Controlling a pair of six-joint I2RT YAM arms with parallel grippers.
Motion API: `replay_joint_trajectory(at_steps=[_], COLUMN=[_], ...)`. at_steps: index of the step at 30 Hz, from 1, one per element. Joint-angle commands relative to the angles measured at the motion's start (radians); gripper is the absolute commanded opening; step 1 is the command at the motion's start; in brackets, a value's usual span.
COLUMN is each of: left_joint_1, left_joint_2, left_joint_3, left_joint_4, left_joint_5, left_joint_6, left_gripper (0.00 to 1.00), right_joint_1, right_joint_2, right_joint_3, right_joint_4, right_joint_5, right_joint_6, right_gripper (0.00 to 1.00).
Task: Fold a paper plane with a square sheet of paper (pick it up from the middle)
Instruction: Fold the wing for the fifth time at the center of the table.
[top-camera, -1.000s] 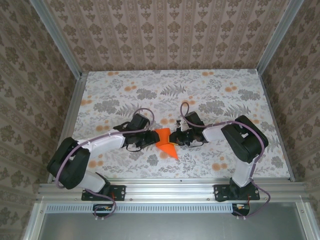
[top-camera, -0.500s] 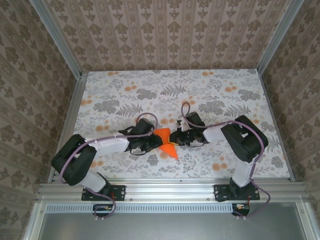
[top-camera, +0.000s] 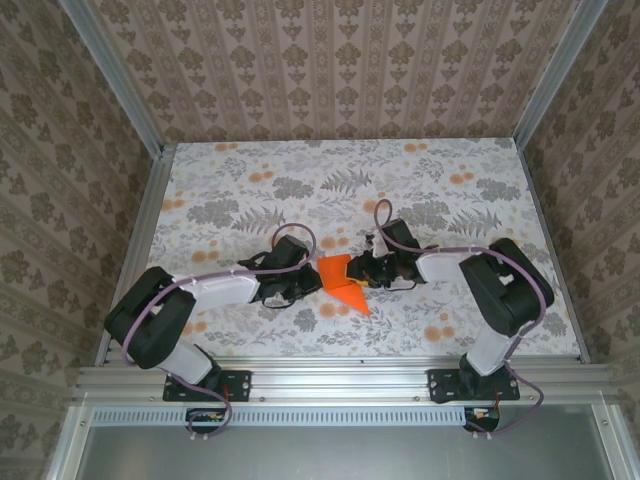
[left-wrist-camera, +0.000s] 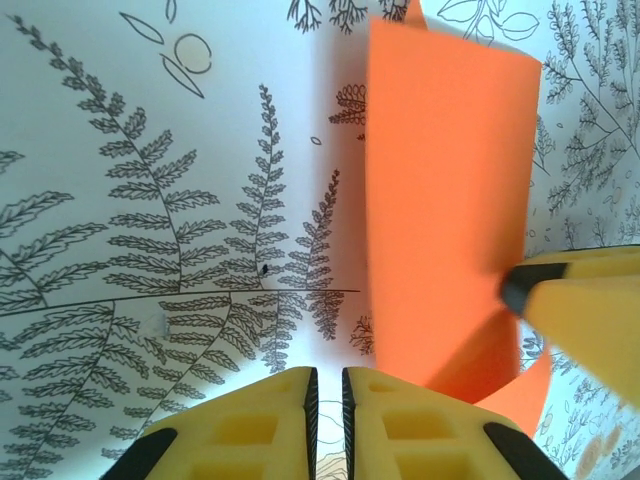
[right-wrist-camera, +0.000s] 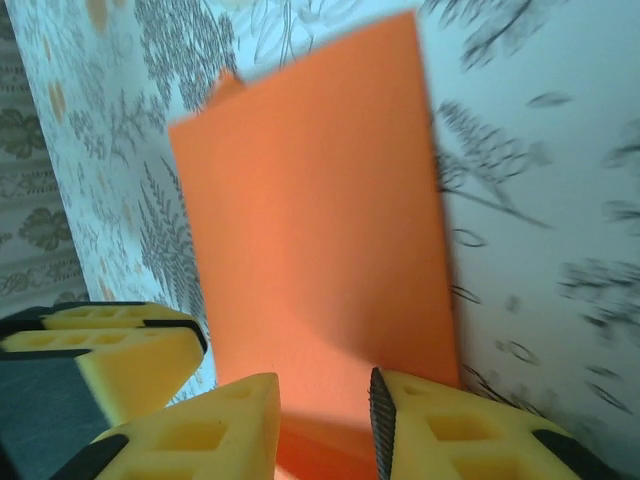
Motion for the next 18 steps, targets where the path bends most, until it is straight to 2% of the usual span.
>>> replay_joint_trajectory(at_steps=[1,9,12,13,15,18], left_joint_1=[-0.009,-0.008,-0.009,-0.008,-0.009,-0.009], left_joint_2=[0.016,0.047,0.045,0.043,0.037,0.032], left_joint_3=[0.019,0.031,0.029,0.027,0.022,0.020], left_joint_4=[-0.021,0.027,0.024,0.022,0.020,0.011], left_joint_5=[-0.018,0.010,0.006,0.004,0.001,-0.002], left_joint_6=[0.022,0.018,0.018,0.018,0.017,0.021], left_gripper=[0.17,0.18,0.18,0.19,0.19,0.19], right_joint_1=[-0.025,-0.029,-0.028,-0.027,-0.027,-0.017], right_joint_2=[-0.105,-0.219,-0.249,-0.257,-0.269,-0.255], right_joint_3=[-0.009,-0.015,-0.007,-0.008,-0.021,-0.053], right_joint_4=[-0.126,-0.198,-0.304,-0.333,-0.332,-0.232], right_joint_5=[0.064,0.051,0.088,0.095,0.064,-0.064], right_joint_6=[-0.045,-0.065,-0.127,-0.148,-0.158,-0.127], right_gripper=[0.34,0.35,0.35,0.30,0.25,0.19])
